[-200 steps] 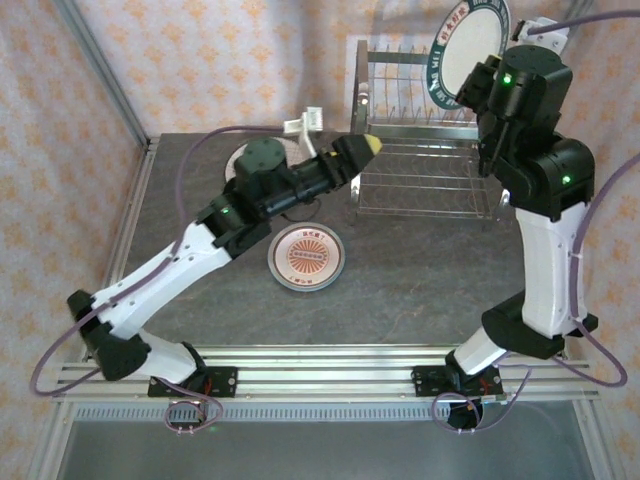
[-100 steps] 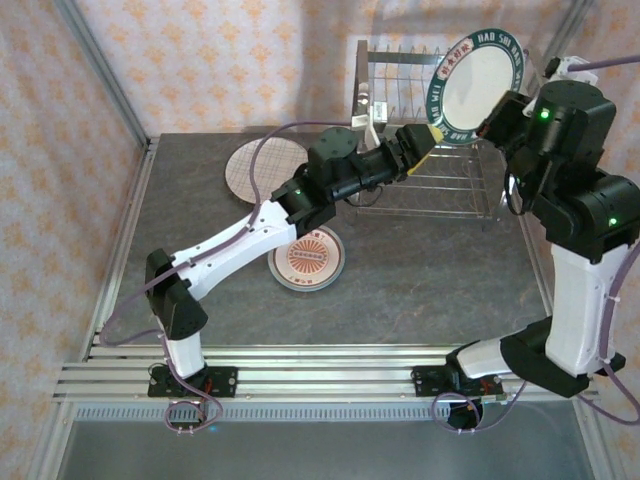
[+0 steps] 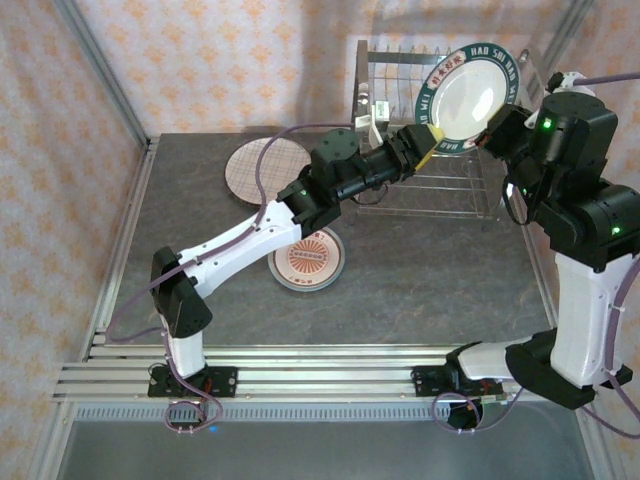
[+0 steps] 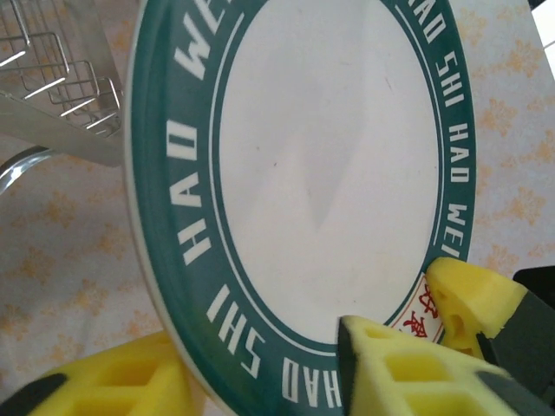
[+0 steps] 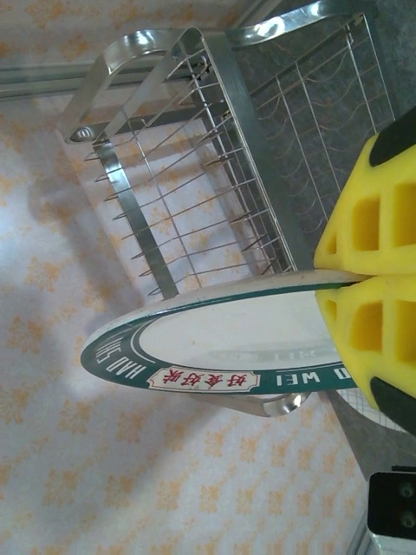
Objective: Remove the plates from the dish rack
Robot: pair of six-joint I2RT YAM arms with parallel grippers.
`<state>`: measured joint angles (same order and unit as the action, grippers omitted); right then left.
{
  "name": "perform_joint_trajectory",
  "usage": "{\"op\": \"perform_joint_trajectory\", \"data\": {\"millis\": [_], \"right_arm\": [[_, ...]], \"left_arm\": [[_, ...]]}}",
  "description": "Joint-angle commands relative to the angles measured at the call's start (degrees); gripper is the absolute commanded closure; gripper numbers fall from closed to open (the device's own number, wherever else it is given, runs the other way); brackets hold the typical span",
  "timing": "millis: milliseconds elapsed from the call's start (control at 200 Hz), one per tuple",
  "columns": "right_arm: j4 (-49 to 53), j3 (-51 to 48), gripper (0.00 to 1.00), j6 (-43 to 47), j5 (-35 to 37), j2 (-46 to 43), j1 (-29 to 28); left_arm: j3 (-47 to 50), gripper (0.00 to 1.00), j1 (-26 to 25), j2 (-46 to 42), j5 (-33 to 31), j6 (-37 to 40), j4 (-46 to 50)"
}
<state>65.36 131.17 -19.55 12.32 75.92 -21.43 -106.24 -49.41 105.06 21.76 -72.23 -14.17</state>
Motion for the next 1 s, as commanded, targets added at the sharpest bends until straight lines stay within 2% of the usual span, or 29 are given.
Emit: {"op": "perform_joint_trajectory", "data": {"millis": [0, 170, 260, 360, 591, 666, 761, 856, 951, 996], "right_arm": [[-1.9, -1.2, 1.0, -2.9, -2.9, -1.3, 0.1], [-2.8, -4.1, 1.0, -4.1, -3.3, -2.8, 0.2], [-3.2, -5.4, 1.0, -4.6, -3.7, -3.5, 0.3], [-3.3, -6.4, 1.0, -5.0, -3.9, -4.1, 0.3], [-3.8, -10.8, 1.0, -4.9, -5.2, -6.9, 0.4], [-3.9, -11.9, 0.83, -4.5, -5.9, -7.7, 0.4], [-3.8, -12.7, 0.82, -4.0, -6.5, -7.7, 0.4], [-3.6, -13.0, 0.73, -3.7, -6.2, -7.7, 0.4], [-3.8, -13.2, 0.72, -3.0, -5.9, -7.7, 0.4], [-3.7, -13.3, 0.68, -2.7, -5.7, -7.7, 0.4]], "left_arm": [[-0.4, 0.64, -0.4, -0.9, 0.2, -0.2, -4.5], [0.5, 0.88, -0.3, -1.6, 0.0, -0.2, -4.5], [1.0, 0.9, -0.3, -2.1, 0.0, -0.2, -4.5], [1.5, 1.0, -0.3, -2.6, 0.0, -0.2, -4.3], [4.2, 1.0, 0.0, -5.1, -0.3, 0.3, -6.1], [5.0, 1.0, 0.2, -5.8, 0.0, 0.5, -7.1], [5.4, 1.0, 0.6, -6.4, 0.6, 0.9, -8.1], [5.6, 1.0, 0.9, -6.7, 1.3, 1.6, -8.0], [6.5, 1.0, 1.1, -7.3, 1.6, 1.7, -9.2], [6.8, 1.0, 1.2, -7.5, 1.7, 1.7, -9.6]]}}
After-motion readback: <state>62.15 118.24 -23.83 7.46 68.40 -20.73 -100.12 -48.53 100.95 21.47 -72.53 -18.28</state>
